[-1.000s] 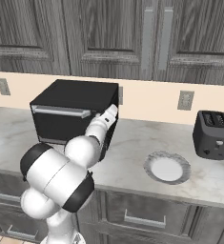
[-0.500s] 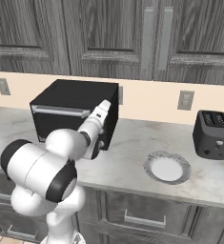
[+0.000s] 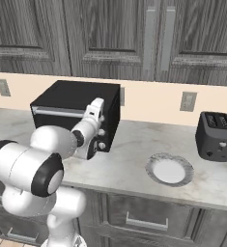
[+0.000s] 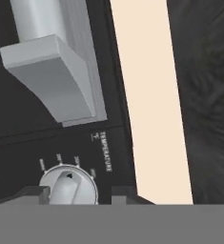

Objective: Pull the toaster oven rack outwards. Pick up the baguette from the plate and place it on the toaster oven rack. Close the toaster oven door fully and set the temperature to the lowest setting.

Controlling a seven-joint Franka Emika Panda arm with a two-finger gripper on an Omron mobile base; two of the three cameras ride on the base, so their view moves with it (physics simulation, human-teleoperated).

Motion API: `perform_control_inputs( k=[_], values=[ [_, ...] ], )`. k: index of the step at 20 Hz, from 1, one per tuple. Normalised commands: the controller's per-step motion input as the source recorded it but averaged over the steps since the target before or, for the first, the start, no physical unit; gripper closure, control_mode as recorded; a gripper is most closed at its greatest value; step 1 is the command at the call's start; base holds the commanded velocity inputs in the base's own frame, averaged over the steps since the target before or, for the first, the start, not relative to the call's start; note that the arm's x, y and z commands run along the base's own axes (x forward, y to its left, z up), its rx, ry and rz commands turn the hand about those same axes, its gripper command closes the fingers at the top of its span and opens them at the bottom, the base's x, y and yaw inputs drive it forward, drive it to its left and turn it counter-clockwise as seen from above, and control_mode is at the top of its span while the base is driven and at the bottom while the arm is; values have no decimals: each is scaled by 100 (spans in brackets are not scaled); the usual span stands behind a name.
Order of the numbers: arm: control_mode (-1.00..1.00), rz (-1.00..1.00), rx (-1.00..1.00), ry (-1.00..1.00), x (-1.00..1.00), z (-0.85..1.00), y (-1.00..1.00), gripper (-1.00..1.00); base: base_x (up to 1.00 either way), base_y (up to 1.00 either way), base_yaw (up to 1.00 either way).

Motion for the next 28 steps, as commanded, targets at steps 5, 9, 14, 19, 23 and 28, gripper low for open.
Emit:
perform_control_inputs(
  k=[5,9,14,19,23,28],
  values=[
    [-100,11,-31,-36,0,-27,-4,100,0,0,0],
    [-100,31,-26,-37,0,-30,-24,100,0,0,0],
    [-100,50,-28,-36,0,-41,-33,100,0,0,0],
    [-100,60,-40,-37,0,-45,-18,100,0,0,0],
    [-100,56,-44,-41,1,-36,-12,100,0,0,0],
    [-100,52,-41,-43,5,-31,-22,100,0,0,0]
  ],
)
